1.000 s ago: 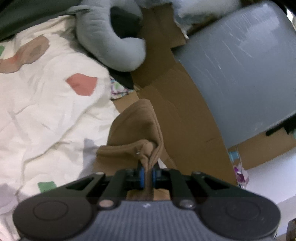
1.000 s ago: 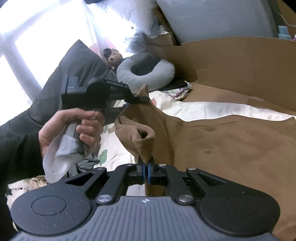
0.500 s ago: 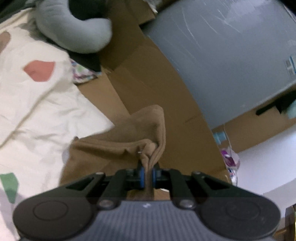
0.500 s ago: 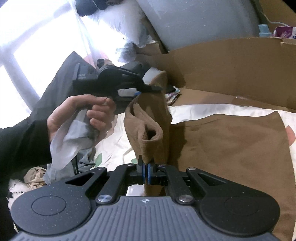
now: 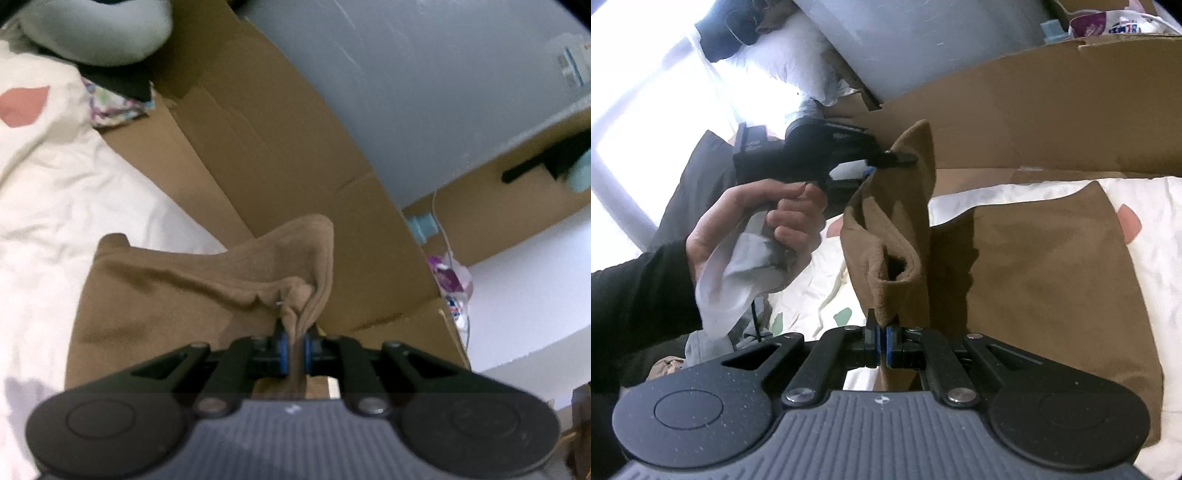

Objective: Fold clothes
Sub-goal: 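Lift the shirt corner upward with both grippers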

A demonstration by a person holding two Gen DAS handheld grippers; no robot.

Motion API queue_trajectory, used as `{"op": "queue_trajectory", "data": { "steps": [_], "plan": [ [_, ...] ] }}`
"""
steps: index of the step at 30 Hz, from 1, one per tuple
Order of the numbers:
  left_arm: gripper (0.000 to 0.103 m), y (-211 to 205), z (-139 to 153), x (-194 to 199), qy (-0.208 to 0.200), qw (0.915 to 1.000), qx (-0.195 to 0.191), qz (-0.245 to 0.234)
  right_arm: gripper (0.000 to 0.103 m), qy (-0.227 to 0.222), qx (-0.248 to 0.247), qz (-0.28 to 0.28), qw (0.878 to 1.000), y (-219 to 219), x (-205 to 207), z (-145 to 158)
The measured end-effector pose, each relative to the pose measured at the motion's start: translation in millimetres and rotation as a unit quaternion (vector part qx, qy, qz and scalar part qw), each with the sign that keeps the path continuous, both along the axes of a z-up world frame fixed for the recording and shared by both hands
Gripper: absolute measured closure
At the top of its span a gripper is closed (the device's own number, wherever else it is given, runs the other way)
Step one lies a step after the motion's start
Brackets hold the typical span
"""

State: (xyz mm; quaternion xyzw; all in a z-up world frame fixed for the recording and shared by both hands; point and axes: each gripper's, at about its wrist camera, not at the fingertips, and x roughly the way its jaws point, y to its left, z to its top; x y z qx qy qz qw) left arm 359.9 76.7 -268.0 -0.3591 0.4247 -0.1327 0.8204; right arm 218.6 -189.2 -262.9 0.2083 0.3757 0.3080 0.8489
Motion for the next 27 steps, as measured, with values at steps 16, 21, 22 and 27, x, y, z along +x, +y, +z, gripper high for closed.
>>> {"op": "queue_trajectory", "data": {
  "steps": [16, 21, 22, 27],
  "plan": [
    [0.095, -89.1, -37.5, 14.3, 0.021, 0.9977, 0.056, -0.032, 0.103, 0.063, 0.020, -0.091, 0.994, -62.5, -10.6, -43.6],
    [0.095, -116.8, -47.7, 17.4, 0.026, 0.9947, 0.083, -0.055, 0.103, 0.075, 0.035, -0.107, 0.991, -76.6, -16.6, -54.9],
    [0.095, -121.6, -49.2, 18.5, 0.027, 0.9941, 0.088, -0.058, 0.103, 0.076, 0.035, -0.110, 0.990, -78.2, -18.3, -56.2],
    [0.095, -141.4, -56.5, 22.4, 0.030, 0.9922, 0.105, -0.061, 0.103, 0.088, 0.039, -0.127, 0.987, -87.5, -23.4, -63.8]
  ]
}}
